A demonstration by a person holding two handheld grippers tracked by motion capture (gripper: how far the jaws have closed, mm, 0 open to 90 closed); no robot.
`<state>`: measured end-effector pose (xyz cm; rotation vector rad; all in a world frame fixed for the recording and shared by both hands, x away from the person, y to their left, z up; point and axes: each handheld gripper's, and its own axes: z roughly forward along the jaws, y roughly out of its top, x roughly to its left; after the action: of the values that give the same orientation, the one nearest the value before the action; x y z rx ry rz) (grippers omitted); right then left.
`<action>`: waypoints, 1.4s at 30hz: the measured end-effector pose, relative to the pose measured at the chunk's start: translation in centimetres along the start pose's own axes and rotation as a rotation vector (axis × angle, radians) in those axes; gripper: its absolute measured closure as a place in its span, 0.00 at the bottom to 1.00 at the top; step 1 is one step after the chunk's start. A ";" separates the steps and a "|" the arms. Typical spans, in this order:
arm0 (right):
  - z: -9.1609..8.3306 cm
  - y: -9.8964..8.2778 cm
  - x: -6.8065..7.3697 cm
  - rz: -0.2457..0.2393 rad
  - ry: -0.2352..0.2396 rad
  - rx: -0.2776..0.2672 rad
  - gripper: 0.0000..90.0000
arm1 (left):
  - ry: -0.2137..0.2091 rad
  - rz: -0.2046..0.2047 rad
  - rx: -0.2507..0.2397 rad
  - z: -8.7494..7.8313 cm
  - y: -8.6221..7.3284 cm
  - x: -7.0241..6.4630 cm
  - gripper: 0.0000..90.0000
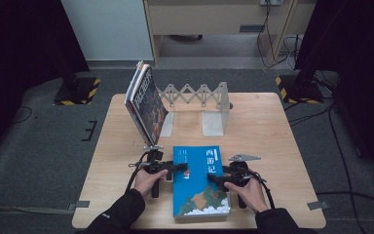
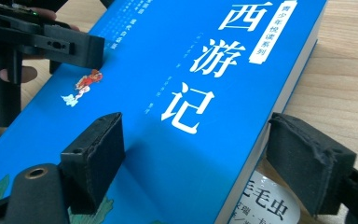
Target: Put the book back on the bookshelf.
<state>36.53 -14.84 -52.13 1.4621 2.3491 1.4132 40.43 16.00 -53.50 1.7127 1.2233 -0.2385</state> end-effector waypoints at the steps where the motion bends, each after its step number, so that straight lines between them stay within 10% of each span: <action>1: 0.0 0.0 0.0 0.001 0.001 0.000 0.23 | 0.003 0.008 0.001 0.0 0.1 -0.1 0.29; 28: -0.3 0.2 -0.2 -0.008 0.023 -0.001 0.32 | -0.123 -0.022 0.066 0.6 1.1 -1.1 0.46; 42: -0.6 0.6 -0.6 0.018 0.035 0.000 0.39 | -0.102 0.076 0.036 -0.2 1.7 -2.5 0.54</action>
<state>37.03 -15.57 -51.64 1.4749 2.3620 1.4544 40.48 14.60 -50.81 1.7524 1.0829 -0.3002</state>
